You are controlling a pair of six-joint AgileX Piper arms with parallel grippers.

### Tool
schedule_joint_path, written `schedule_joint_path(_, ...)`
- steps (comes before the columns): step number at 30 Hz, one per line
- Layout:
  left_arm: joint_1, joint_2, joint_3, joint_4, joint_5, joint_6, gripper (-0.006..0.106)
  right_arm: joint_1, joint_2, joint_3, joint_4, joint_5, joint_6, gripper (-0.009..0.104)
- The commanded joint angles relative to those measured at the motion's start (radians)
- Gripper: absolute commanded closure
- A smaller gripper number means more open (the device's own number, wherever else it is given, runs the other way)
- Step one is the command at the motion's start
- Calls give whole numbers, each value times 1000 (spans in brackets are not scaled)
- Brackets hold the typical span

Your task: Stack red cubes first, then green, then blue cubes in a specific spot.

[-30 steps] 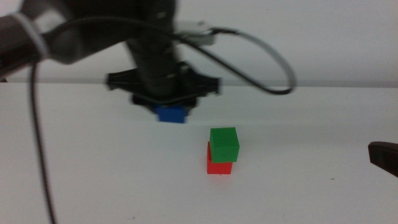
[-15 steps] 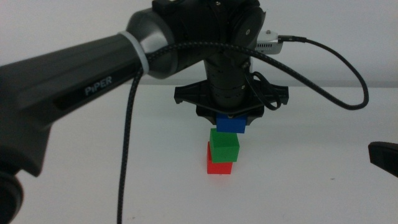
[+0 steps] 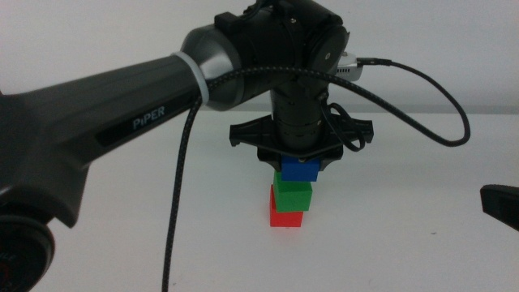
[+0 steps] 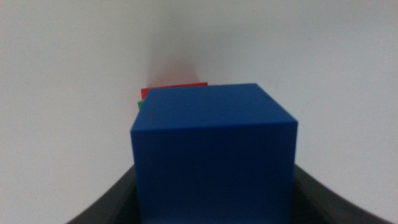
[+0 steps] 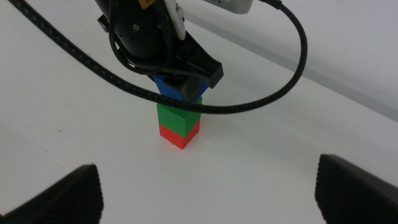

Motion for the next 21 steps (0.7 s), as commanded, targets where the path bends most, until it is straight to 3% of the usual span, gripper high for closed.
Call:
schedule_joint_path(1, 10, -2, 17, 4, 95, -21, 102, -6, -4, 6, -4, -6, -1, 4)
schedule_joint_path(21, 10, 45, 25, 13, 93, -41, 102, -6, -4, 6, -4, -6, -1, 4)
